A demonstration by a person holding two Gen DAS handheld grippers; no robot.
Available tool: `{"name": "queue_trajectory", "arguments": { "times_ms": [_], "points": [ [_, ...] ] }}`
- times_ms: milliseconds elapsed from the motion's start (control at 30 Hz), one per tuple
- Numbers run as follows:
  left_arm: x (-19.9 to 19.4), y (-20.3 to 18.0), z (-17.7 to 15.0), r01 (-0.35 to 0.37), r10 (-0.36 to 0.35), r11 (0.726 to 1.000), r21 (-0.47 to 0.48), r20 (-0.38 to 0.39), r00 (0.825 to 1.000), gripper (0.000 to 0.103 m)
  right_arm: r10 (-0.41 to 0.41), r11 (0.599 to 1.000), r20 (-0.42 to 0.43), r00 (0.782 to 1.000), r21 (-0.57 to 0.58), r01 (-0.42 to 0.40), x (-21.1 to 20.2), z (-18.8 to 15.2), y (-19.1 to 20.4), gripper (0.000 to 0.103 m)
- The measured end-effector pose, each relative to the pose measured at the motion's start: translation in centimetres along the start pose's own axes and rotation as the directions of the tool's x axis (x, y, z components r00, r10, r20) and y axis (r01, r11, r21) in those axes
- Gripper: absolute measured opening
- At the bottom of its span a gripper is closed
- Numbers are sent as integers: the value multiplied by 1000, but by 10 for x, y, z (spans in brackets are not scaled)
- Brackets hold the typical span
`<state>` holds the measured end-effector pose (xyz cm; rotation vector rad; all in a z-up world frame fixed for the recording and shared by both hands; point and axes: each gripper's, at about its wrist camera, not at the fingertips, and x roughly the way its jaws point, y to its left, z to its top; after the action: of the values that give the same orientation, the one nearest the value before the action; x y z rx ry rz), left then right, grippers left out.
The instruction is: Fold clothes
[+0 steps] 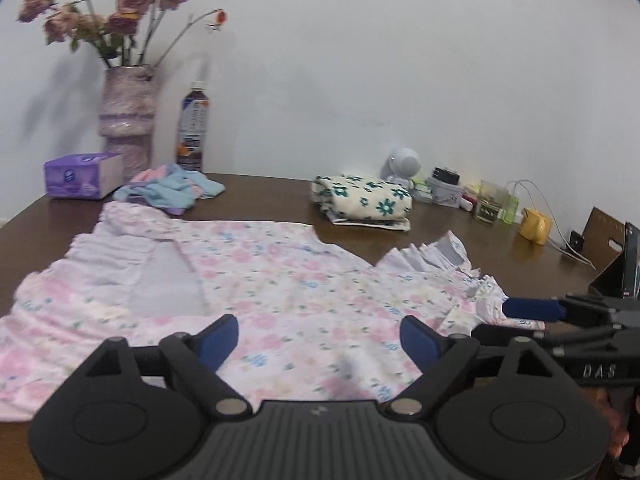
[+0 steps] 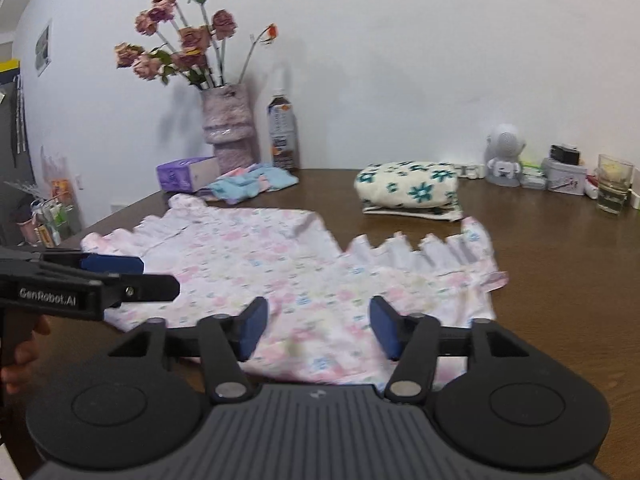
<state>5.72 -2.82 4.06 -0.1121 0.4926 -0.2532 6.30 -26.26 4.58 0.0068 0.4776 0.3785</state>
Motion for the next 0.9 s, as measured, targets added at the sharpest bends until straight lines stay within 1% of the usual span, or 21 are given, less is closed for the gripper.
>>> {"name": "queue_trajectory", "arguments": {
  "times_ms": [100,167,400,500,733,900],
  "points": [
    [-8,13,-4,-25,25,1000,-13,-5,1000,90,18,1000,-16,1000,-5,-18,2,-2,15,77],
    [-12,20,-7,-37,37,999,-23,-8,999,90,30,999,-31,999,-8,-31,4,-5,25,79],
    [-19,37,-15,-44,43,998,-41,-20,999,90,31,1000,-79,996,7,-30,14,-13,43,80],
    [-21,42,-17,-38,37,998,-48,-22,999,90,18,1000,-88,996,9,-17,15,-15,47,80],
    [-22,53,-21,-55,53,997,-58,-34,998,90,-5,1000,-111,994,6,5,20,-20,57,81],
    [-26,64,-21,-53,51,996,-67,-30,998,90,-13,1000,-120,993,-4,12,26,-19,66,82]
  ]
}}
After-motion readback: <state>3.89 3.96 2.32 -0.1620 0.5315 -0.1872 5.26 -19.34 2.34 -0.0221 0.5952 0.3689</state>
